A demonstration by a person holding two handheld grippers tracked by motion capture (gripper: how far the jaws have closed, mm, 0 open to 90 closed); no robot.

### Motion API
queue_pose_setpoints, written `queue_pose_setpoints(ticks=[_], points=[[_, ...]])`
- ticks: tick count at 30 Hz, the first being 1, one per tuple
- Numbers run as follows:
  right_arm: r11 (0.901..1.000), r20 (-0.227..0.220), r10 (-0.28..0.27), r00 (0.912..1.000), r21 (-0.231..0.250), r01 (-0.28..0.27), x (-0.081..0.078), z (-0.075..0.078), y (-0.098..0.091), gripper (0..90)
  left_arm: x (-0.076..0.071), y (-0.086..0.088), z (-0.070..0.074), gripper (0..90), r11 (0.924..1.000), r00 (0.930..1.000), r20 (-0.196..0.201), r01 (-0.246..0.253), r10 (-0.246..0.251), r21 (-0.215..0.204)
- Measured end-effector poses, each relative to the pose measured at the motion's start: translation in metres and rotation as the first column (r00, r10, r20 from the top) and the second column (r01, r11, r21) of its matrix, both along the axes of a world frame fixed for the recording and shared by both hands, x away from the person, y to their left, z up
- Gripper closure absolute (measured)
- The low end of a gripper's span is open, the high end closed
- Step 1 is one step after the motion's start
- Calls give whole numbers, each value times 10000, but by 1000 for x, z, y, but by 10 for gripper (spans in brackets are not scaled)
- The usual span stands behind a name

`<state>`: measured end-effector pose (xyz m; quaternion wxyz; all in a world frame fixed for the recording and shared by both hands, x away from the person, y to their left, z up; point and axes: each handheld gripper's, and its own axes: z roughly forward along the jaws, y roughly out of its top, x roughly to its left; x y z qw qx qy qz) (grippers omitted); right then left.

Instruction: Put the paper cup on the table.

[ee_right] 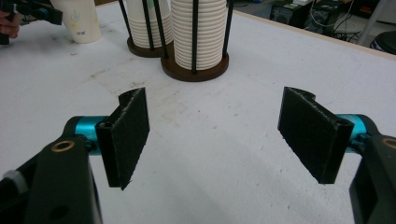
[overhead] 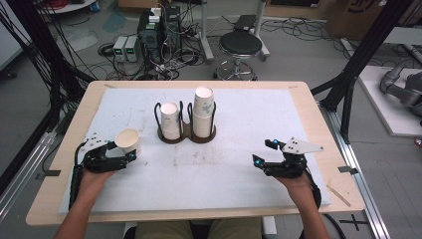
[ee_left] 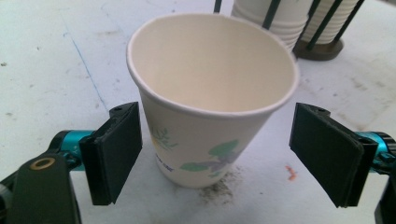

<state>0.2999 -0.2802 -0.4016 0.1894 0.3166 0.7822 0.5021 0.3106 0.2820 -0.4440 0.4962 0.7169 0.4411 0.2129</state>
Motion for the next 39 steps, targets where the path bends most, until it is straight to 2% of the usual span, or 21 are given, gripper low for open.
queue_pose_setpoints(ticks=[3,5,7,9,11,13,14,17,19,21,23,27,28,31,34,38,39], points=[[10000,9,1,10000,-20,-1,0,0,0,257,-8,2,5,172,10000,9996,297,-18,18,-25],[10000,11,-28,10000,-17,28,0,0,-1,256,-14,4,10,172,9997,9983,557,-188,198,-181],[10000,-8,-53,10000,-27,53,0,0,-1,256,-21,7,17,172,9985,9941,990,-416,449,-349],[10000,-24,-74,10000,-3,74,0,0,-1,256,-26,8,24,164,9965,9860,1511,-625,703,-557],[10000,-34,-81,10000,-9,81,0,0,-1,256,-30,8,31,159,9934,9726,2124,-787,949,-836],[10000,-35,-69,10000,-37,69,0,0,-1,256,-33,7,36,159,9924,9620,2546,-757,983,-970],[10000,-37,-57,10000,-61,57,1,0,-1,256,-34,5,39,159,9921,9572,2745,-636,913,-1083],[10000,-60,-74,10000,-57,74,1,0,-1,256,-35,-4,42,159,9907,9506,3072,-23,445,-1363],[10000,-64,-78,9999,-44,78,1,0,-1,256,-34,-15,43,159,9865,9472,3199,721,-216,-1469],[10000,-51,-84,10000,-38,84,1,-1,-1,256,-34,-26,43,159,9810,9440,3222,1243,-706,-1492],[10000,-47,-96,9999,-2,96,1,0,-1,256,-32,-38,41,159,9718,9395,3169,1843,-1301,-1474],[9999,14,-50,10000,104,50,0,0,0,255,-29,-60,39,159,9513,9304,3005,2653,-2099,-1570],[9999,-40,-22,10000,139,22,0,0,0,255,-27,-65,39,159,9450,9283,2976,2806,-2227,-1680],[9998,-37,-35,10000,182,36,-2,-1,0,249,-24,-76,37,160,9339,9225,2911,3117,-2534,-1751],[9997,-24,-118,9999,209,119,-3,-1,-2,246,-21,-85,35,159,9289,9178,2829,3323,-2785,-1636],[9993,77,-265,9996,255,262,-5,1,-3,241,-21,-91,32,161,9170,9084,2779,3647,-3123,-1615],[9991,56,-309,9995,279,307,-7,1,-3,238,-21,-91,32,162,9173,9069,2818,3657,-3132,-1575]])
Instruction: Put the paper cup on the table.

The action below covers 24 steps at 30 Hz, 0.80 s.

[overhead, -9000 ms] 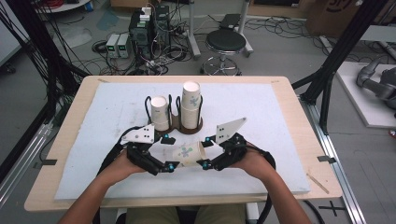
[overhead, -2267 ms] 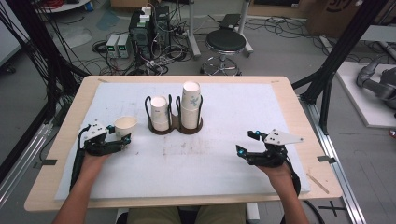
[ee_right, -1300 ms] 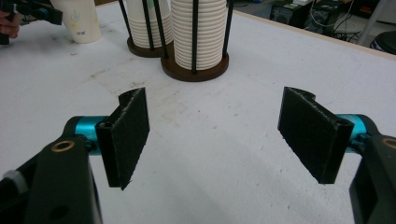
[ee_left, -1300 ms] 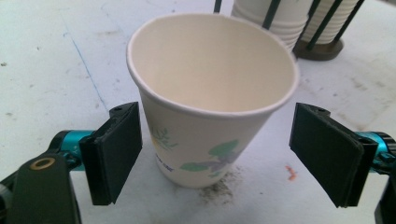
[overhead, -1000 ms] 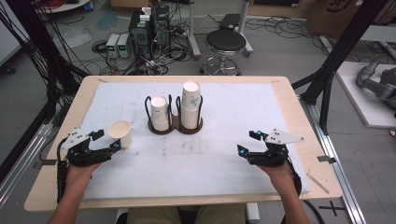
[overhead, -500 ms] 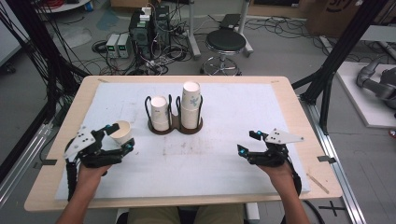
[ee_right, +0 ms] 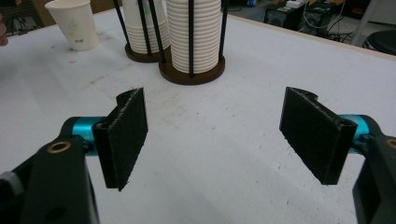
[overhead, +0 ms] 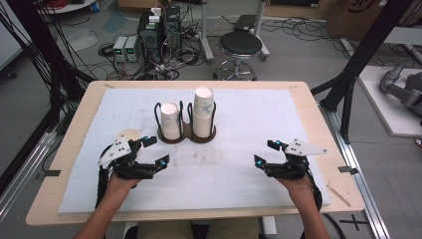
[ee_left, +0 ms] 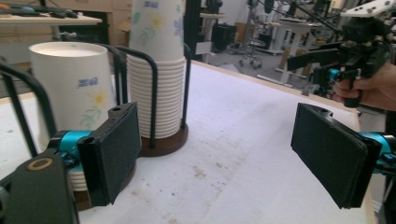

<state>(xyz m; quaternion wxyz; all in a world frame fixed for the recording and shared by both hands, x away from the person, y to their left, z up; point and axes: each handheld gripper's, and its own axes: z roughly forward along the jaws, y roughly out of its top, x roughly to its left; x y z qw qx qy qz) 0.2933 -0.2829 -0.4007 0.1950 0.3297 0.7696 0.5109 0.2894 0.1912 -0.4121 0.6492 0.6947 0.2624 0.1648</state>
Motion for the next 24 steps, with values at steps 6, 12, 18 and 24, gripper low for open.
queue_pose_setpoints(ticks=[6,12,18,24], points=[[9998,-15,-196,9998,-51,196,-5,-1,1,222,-3,7,-1,162,9999,9999,49,-129,129,-4],[9995,55,-248,9997,-191,249,-11,-1,4,217,-4,13,-4,162,9995,9996,10,-287,287,103],[9996,22,-184,9998,-220,184,-12,-1,6,216,-4,10,-6,166,9992,9996,26,-281,280,301],[9996,-3,-220,9998,-174,220,-14,-1,3,216,-4,7,-7,168,9987,9996,109,-246,242,451]])
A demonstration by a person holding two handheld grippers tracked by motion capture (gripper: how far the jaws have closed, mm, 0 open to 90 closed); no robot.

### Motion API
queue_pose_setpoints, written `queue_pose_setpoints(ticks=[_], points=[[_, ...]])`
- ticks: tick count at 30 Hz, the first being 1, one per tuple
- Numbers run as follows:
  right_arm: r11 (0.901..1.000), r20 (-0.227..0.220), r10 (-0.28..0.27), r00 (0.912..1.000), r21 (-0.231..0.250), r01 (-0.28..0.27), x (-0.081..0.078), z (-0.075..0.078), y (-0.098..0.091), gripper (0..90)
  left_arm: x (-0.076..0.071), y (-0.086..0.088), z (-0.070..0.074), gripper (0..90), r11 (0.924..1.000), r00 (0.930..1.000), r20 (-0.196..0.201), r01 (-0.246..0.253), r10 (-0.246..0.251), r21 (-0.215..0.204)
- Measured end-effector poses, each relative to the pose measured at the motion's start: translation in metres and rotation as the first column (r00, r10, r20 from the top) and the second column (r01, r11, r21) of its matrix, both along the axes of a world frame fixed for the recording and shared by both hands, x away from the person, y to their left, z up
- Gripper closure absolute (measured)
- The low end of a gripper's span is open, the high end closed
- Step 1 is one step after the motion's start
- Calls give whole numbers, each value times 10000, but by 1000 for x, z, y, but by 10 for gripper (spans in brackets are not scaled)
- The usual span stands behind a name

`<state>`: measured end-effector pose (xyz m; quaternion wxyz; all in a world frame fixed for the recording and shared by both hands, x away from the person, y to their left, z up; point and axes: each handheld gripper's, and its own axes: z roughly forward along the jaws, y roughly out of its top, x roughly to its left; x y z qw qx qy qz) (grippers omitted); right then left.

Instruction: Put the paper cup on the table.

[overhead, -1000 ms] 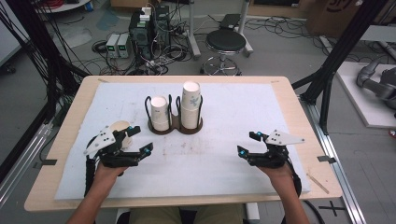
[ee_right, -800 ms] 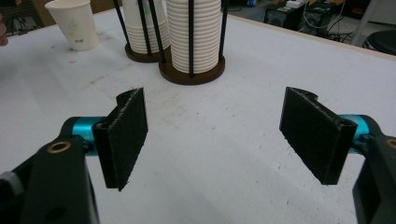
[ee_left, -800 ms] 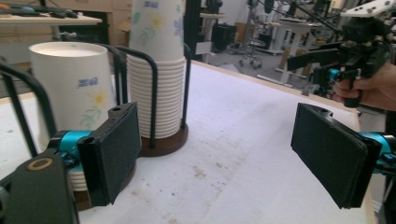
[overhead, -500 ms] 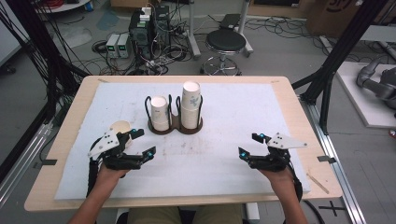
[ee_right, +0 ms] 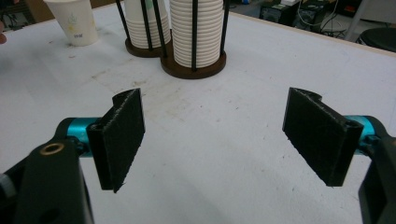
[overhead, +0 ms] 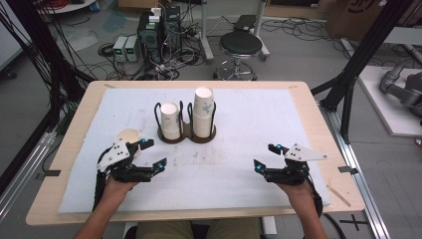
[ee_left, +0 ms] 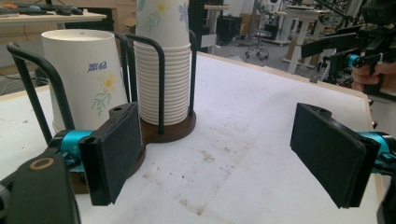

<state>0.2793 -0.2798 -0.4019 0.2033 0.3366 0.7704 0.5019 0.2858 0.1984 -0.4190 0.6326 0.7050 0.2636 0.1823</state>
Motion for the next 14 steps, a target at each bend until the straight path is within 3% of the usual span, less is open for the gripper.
queue_pose_setpoints(ticks=[14], points=[[10000,-7,-45,10000,8,45,1,-1,-3,216,1,2,-1,168,9999,9999,-3,-136,136,-102]])
